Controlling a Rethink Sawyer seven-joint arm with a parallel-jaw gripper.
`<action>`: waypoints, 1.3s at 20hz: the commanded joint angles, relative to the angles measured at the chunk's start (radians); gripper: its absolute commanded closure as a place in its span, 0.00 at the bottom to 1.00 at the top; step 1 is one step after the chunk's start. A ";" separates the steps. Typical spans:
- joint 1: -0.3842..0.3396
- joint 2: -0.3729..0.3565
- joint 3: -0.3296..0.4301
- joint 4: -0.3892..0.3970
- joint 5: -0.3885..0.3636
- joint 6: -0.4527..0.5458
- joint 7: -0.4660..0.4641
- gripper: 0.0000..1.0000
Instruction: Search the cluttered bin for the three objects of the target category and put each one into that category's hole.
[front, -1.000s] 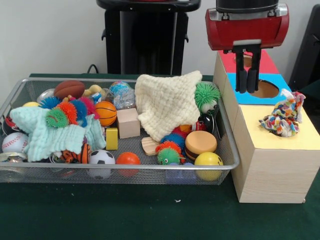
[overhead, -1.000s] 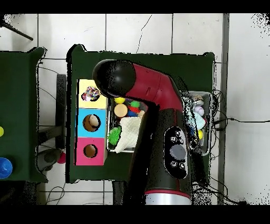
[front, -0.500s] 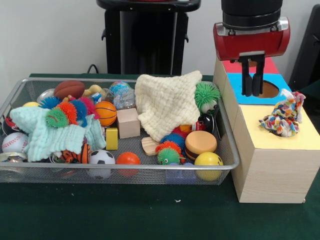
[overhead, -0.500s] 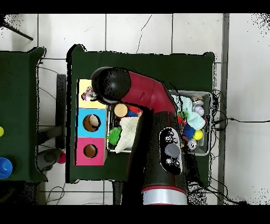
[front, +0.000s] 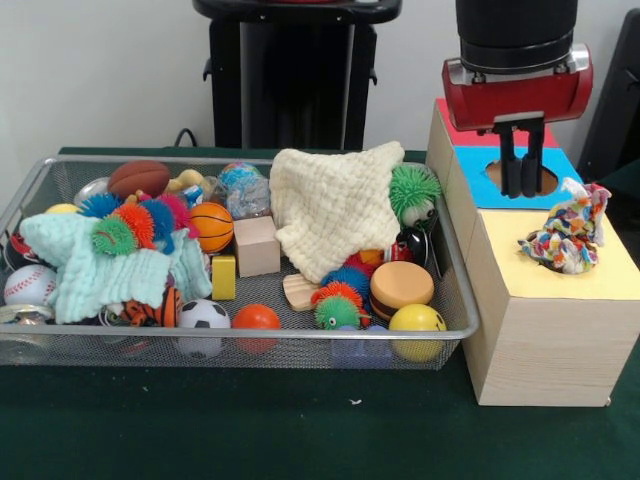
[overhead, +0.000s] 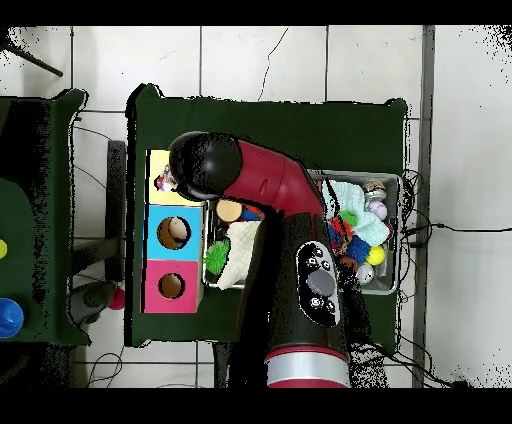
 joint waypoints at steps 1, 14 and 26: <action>-0.001 0.035 0.092 0.107 0.051 -0.072 0.187 1.00; 0.019 0.033 0.091 0.117 0.084 -0.096 0.191 1.00; 0.028 0.060 0.085 0.109 0.052 -0.136 0.166 1.00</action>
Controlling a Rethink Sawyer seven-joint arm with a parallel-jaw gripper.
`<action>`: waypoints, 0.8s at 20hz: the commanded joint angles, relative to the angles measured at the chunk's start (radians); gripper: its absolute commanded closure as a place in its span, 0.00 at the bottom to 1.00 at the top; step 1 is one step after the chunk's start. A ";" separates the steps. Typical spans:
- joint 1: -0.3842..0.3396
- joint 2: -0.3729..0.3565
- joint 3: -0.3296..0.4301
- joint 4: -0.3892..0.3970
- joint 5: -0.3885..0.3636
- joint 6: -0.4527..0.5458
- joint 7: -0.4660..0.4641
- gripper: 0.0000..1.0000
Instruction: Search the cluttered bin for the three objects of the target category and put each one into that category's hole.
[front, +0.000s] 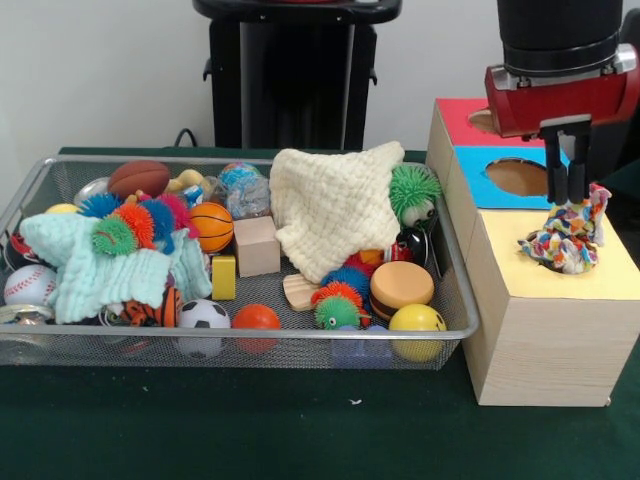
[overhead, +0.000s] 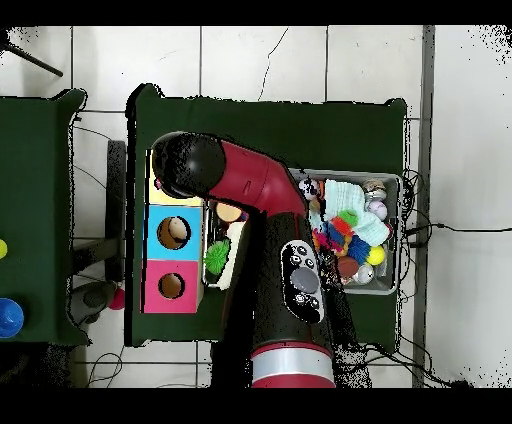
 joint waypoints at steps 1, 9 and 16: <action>0.001 0.058 0.064 0.096 -0.005 -0.070 0.164 1.00; 0.003 0.078 0.051 0.095 -0.028 -0.071 0.153 1.00; 0.003 0.090 0.048 0.103 -0.040 -0.088 0.147 1.00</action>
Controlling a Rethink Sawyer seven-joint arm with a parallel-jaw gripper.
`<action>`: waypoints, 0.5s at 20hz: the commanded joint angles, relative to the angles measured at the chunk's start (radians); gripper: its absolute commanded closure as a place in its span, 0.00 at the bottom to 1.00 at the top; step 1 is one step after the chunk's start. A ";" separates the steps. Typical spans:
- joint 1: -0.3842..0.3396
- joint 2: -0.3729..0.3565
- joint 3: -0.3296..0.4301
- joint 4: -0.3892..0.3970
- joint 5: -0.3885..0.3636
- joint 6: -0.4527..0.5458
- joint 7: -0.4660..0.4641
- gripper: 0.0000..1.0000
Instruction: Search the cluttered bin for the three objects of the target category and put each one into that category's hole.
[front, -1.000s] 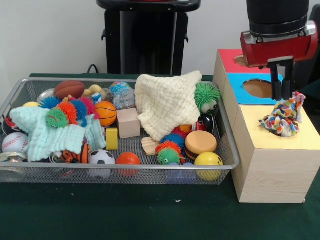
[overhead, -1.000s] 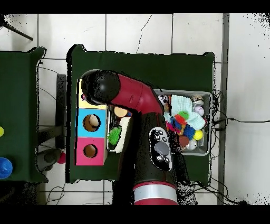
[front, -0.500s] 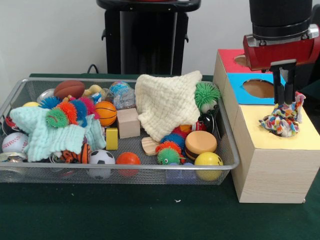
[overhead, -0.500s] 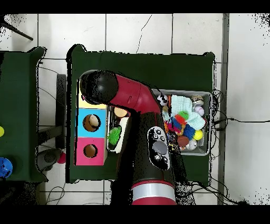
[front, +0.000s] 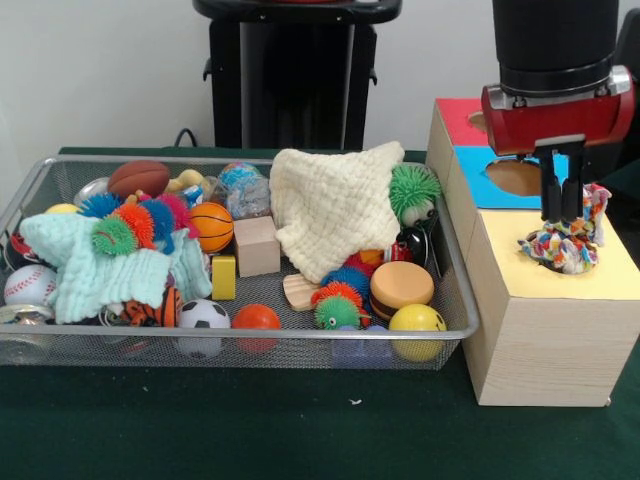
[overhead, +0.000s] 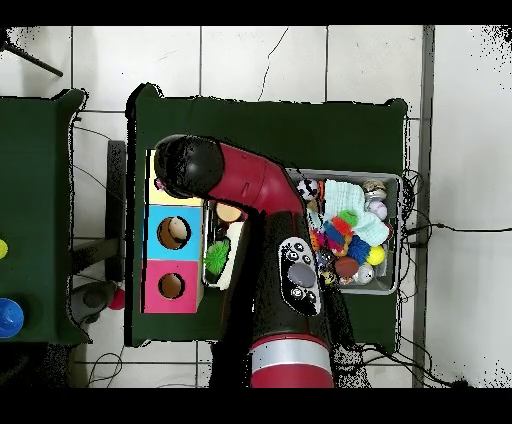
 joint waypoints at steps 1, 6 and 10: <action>0.000 0.065 0.050 0.111 -0.029 -0.058 0.149 1.00; 0.005 0.081 0.051 0.121 -0.040 -0.064 0.143 1.00; -0.002 0.085 0.074 0.136 -0.025 -0.094 0.144 1.00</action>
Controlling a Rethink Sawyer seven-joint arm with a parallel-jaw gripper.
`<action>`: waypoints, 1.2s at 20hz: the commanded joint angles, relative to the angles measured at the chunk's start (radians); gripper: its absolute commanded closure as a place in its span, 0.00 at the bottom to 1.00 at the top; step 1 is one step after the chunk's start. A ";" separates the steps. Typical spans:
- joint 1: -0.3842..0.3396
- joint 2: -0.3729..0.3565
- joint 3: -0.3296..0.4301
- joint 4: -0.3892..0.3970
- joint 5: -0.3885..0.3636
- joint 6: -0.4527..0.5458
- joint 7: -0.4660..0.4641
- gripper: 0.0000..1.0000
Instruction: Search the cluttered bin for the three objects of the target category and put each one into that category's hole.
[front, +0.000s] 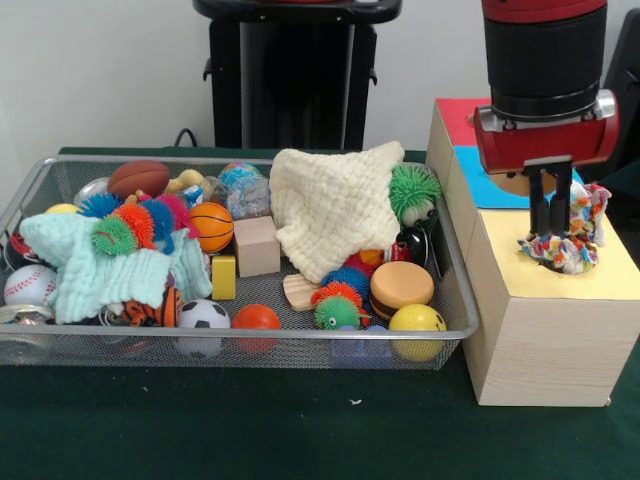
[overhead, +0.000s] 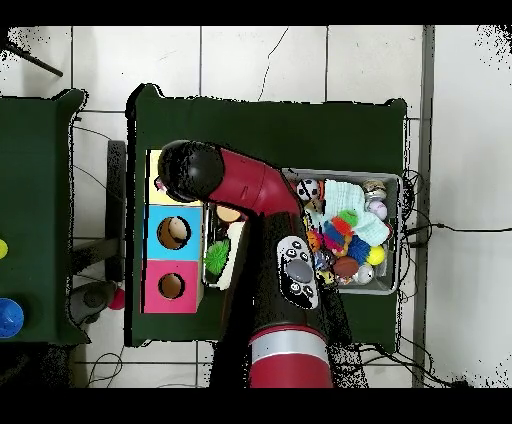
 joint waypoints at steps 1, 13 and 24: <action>-0.004 0.059 0.076 0.125 -0.015 -0.082 0.147 1.00; 0.024 0.044 0.057 0.097 0.003 -0.004 0.181 1.00; 0.090 0.009 -0.028 -0.024 -0.005 0.149 0.256 1.00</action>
